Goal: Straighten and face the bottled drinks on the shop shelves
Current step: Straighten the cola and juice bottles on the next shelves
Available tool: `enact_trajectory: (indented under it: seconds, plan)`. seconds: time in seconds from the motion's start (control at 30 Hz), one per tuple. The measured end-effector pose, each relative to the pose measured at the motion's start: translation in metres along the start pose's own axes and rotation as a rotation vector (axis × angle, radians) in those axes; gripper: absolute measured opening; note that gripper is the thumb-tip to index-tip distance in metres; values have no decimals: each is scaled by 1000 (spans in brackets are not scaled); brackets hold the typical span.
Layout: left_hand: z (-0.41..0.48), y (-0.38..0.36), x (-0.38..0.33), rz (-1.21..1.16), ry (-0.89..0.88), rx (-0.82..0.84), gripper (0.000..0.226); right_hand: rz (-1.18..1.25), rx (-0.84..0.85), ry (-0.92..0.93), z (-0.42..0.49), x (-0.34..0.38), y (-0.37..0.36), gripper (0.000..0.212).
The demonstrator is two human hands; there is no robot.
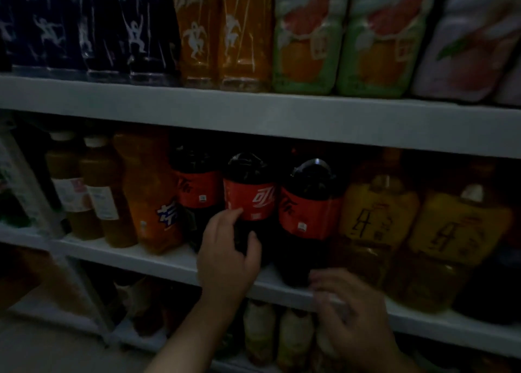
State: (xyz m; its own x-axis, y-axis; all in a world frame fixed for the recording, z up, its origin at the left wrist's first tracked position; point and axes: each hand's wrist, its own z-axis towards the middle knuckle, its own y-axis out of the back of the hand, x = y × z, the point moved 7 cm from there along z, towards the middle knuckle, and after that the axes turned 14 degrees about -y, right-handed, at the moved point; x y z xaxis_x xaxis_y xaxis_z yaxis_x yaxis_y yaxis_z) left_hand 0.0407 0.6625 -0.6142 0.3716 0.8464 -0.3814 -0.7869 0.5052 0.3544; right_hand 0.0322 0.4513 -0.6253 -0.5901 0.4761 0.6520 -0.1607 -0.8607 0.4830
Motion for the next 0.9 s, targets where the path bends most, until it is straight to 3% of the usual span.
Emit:
enact_trajectory:
  seconds: [0.17,0.3,0.37,0.5,0.6,0.77,0.9]
  plan:
    - [-14,2,6,5,1,11,42,38,-223,-163,-15,-33,57,23]
    - [-20,0,10,10,23,33,45,-21,-290,-279,-45,-69,71,27]
    - [-21,-4,10,6,33,51,46,-127,-218,-311,-61,-86,64,28]
    - [-25,-11,7,-13,44,42,49,-416,151,-397,-85,-122,21,15]
    - [-23,-13,10,-1,70,8,55,-463,214,-336,-73,-111,11,16]
    - [-14,-17,4,41,113,-74,68,-264,-54,84,-5,-3,23,20]
    - [8,-18,-9,25,134,-205,71,-124,-308,31,56,52,34,34]
